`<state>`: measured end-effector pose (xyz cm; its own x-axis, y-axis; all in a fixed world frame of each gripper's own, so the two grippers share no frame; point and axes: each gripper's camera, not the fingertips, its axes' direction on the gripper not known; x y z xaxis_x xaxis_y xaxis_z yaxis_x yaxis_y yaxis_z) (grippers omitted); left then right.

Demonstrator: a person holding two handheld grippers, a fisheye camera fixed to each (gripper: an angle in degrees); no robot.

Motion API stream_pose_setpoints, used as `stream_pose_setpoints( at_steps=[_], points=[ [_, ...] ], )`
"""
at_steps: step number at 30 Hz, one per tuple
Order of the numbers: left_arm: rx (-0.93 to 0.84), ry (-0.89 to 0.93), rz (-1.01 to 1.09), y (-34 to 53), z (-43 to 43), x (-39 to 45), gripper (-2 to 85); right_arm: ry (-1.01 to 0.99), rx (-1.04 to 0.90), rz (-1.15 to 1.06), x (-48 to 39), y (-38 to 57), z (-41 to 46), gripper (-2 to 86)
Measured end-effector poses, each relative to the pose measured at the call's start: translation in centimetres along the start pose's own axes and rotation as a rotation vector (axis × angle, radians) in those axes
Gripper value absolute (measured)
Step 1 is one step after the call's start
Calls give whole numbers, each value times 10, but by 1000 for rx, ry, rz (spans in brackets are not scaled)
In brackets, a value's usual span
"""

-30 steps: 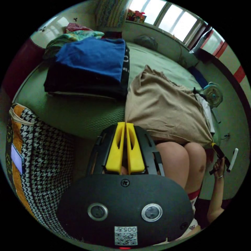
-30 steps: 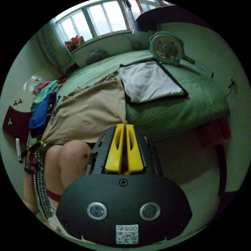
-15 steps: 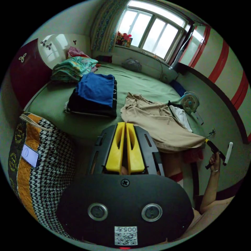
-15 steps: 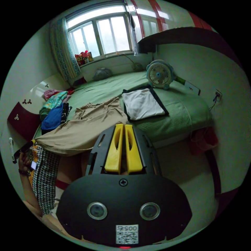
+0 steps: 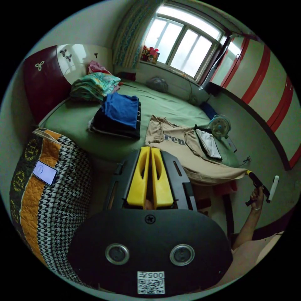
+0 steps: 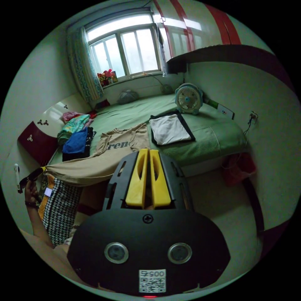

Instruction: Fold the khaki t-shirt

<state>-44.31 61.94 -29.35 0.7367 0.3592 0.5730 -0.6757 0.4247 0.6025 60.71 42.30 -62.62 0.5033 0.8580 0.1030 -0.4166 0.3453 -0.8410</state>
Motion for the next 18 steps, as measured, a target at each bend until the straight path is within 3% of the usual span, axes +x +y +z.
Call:
stream_pose_setpoints(
  at_steps=[10,18],
  points=[
    [67,-17,5,-22,-43,14,-6,-17,55,-3,-9,-22,-33,42],
    [-5,-29,-38,-62,3,21,-7,9,-7,41,-12,-57,12,18]
  ],
)
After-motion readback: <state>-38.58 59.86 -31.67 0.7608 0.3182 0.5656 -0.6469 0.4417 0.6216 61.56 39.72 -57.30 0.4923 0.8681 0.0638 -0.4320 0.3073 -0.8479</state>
